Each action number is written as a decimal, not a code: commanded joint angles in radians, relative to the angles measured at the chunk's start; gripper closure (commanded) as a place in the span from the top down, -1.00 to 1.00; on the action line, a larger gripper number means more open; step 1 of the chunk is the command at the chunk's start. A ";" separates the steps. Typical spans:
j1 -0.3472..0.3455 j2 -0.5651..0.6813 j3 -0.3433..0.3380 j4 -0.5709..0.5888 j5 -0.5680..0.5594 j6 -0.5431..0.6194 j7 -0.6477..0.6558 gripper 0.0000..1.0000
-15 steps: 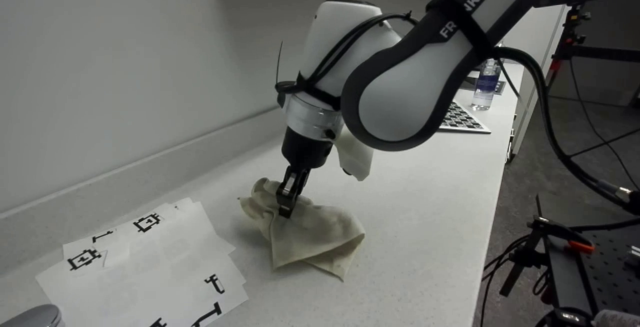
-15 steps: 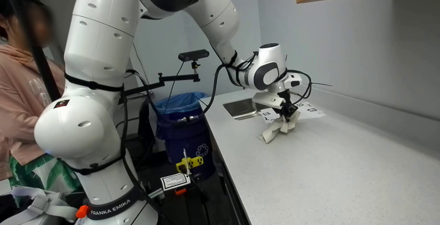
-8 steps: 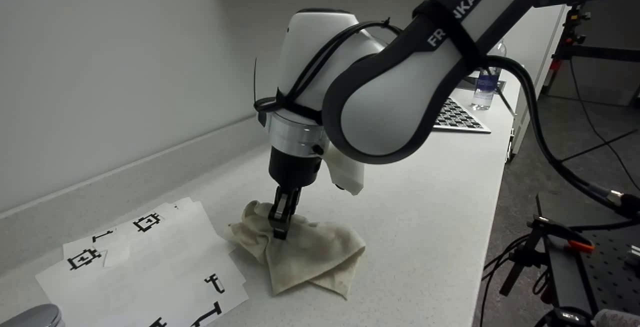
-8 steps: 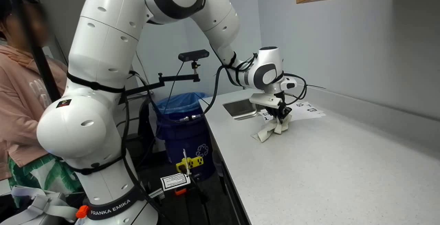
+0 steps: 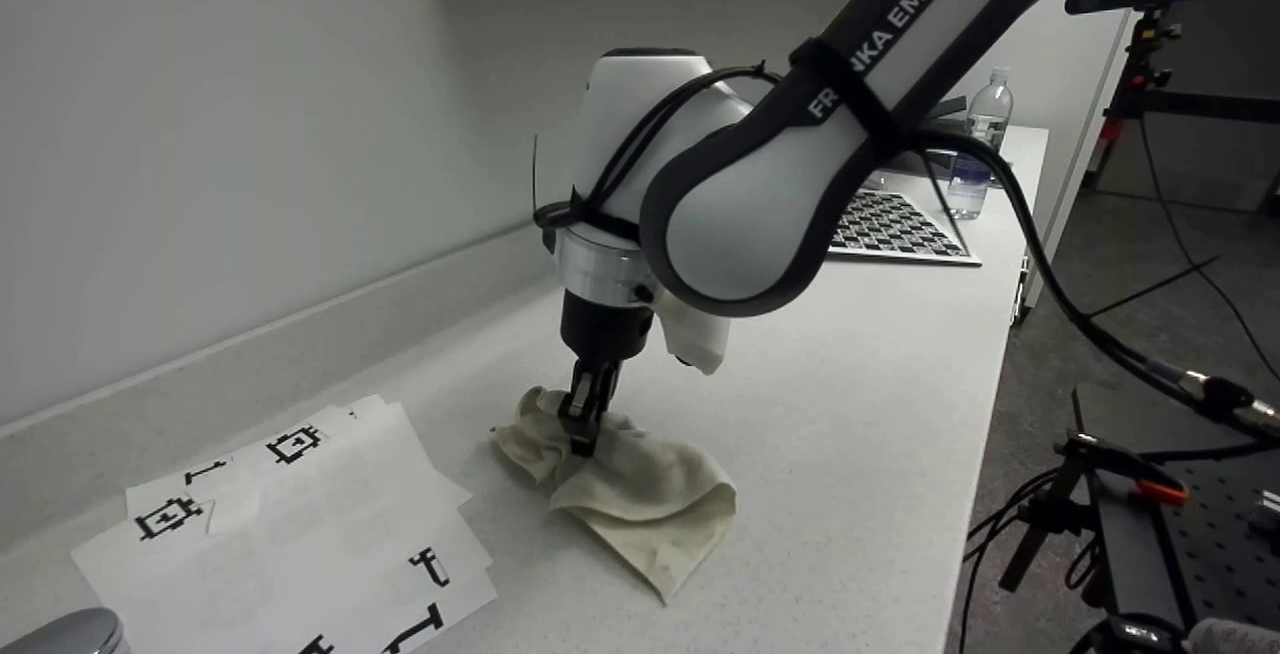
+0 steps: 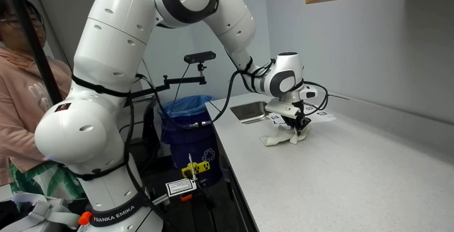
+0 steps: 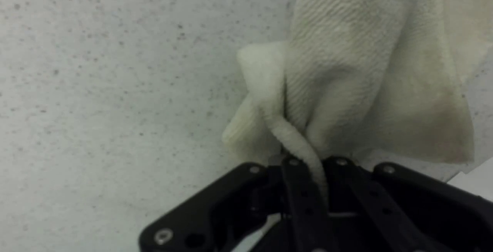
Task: Wipe the countertop with the towel
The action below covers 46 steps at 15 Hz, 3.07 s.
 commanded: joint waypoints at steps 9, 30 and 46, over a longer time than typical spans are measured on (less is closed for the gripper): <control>-0.106 -0.075 -0.089 -0.108 0.043 0.066 0.048 -0.95; 0.010 -0.034 0.060 0.004 0.014 0.023 -0.047 -0.95; -0.204 -0.103 -0.003 -0.162 0.147 0.185 -0.014 -0.95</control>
